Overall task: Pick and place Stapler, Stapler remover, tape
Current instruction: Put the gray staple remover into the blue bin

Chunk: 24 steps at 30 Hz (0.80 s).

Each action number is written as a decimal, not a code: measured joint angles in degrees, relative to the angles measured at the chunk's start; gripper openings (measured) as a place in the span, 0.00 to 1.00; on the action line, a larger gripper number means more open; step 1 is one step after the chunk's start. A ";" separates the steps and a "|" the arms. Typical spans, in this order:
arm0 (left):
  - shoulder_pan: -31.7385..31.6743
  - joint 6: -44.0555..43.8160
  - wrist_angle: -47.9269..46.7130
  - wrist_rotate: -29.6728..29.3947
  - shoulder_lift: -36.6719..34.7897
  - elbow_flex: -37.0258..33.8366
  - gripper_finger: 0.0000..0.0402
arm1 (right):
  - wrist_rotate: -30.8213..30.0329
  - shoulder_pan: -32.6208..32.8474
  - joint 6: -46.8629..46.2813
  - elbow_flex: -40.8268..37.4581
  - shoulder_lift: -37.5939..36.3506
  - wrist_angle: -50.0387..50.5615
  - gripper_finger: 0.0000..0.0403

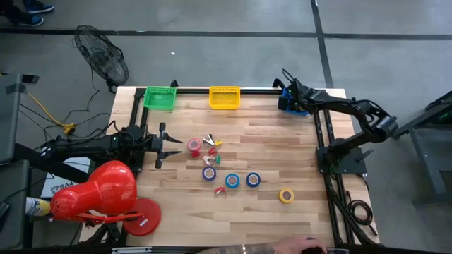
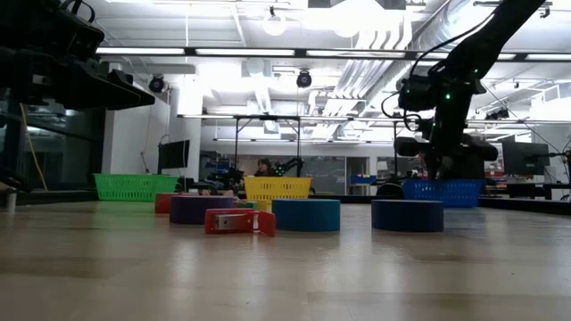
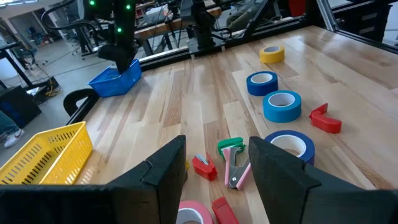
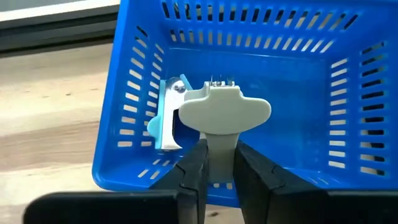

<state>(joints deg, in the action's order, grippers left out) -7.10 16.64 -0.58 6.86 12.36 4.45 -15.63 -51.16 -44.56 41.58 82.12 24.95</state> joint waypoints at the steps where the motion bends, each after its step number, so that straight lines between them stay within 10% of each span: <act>1: -0.01 0.01 0.00 0.00 -0.02 0.00 0.43 | -0.24 0.00 -0.33 0.00 0.00 0.04 0.14; 24: 0.00 0.00 -0.02 0.01 0.00 0.00 0.43 | 4.24 -1.73 3.46 0.00 -1.90 -4.38 0.55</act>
<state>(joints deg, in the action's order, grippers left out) -7.10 16.65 -0.60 6.87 12.36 4.45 -11.39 -52.88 -41.10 41.58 80.23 20.57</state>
